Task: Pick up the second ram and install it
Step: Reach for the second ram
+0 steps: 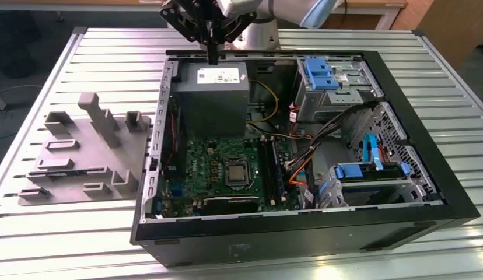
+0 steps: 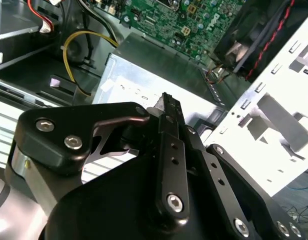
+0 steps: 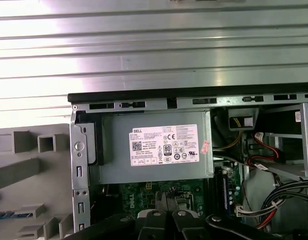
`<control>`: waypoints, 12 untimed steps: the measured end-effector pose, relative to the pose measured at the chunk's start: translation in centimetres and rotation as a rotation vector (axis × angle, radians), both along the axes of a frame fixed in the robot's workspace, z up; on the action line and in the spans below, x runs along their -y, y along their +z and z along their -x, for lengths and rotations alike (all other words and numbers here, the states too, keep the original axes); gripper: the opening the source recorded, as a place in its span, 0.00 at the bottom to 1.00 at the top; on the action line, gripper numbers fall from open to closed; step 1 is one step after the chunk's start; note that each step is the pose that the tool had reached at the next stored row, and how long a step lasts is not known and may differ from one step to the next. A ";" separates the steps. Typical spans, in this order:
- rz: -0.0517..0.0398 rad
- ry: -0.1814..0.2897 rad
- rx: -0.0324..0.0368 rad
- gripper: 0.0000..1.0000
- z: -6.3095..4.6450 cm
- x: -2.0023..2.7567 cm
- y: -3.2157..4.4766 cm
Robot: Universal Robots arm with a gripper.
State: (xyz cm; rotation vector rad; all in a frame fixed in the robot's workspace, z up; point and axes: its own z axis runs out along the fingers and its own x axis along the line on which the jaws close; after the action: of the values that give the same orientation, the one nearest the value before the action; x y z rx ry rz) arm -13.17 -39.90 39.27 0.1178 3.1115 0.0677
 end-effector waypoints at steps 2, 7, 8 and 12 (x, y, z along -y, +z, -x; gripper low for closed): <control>-0.0001 0.000 0.0008 0.11 0.5 0.00 -0.04; 0.0000 0.000 0.0033 0.11 2.2 0.00 -0.13; -0.0001 0.000 0.0038 0.11 2.5 0.00 -0.15; 0.0000 0.000 0.0055 0.11 4.0 0.00 -0.22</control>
State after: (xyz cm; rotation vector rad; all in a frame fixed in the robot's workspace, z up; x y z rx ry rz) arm -17.17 -39.89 39.06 0.1177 3.1060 0.0679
